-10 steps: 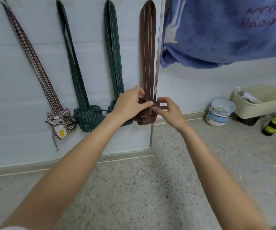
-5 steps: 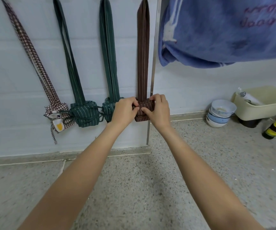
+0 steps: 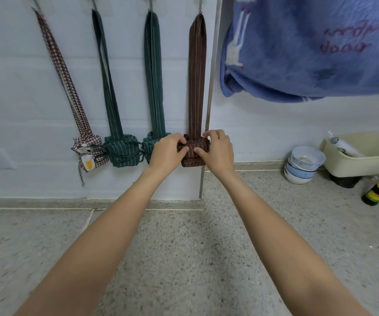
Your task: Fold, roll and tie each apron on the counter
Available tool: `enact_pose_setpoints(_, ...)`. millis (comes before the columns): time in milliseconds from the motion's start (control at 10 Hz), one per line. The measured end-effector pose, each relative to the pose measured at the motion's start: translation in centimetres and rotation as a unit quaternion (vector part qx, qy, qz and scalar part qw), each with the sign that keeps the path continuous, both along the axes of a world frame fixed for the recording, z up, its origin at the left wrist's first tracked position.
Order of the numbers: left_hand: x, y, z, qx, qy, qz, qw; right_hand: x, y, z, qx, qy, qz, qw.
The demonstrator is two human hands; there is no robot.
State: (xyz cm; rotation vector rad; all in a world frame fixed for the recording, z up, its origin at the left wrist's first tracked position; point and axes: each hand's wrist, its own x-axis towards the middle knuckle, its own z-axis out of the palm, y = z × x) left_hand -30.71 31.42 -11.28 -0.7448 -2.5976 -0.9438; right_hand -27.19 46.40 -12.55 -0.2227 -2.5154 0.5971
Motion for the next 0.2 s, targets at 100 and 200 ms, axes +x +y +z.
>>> enact_pose_setpoints(100,1.6,-1.2,1.1,0.037,0.019,0.012,0.999,1.5,-0.3,0.6,0.014,0.086,0.002,0.996)
enact_pose_setpoints(200,3.5,-2.8,1.9,0.121,0.009,0.033,0.992,3.6,-1.1,1.4,0.034,0.182,0.041,0.982)
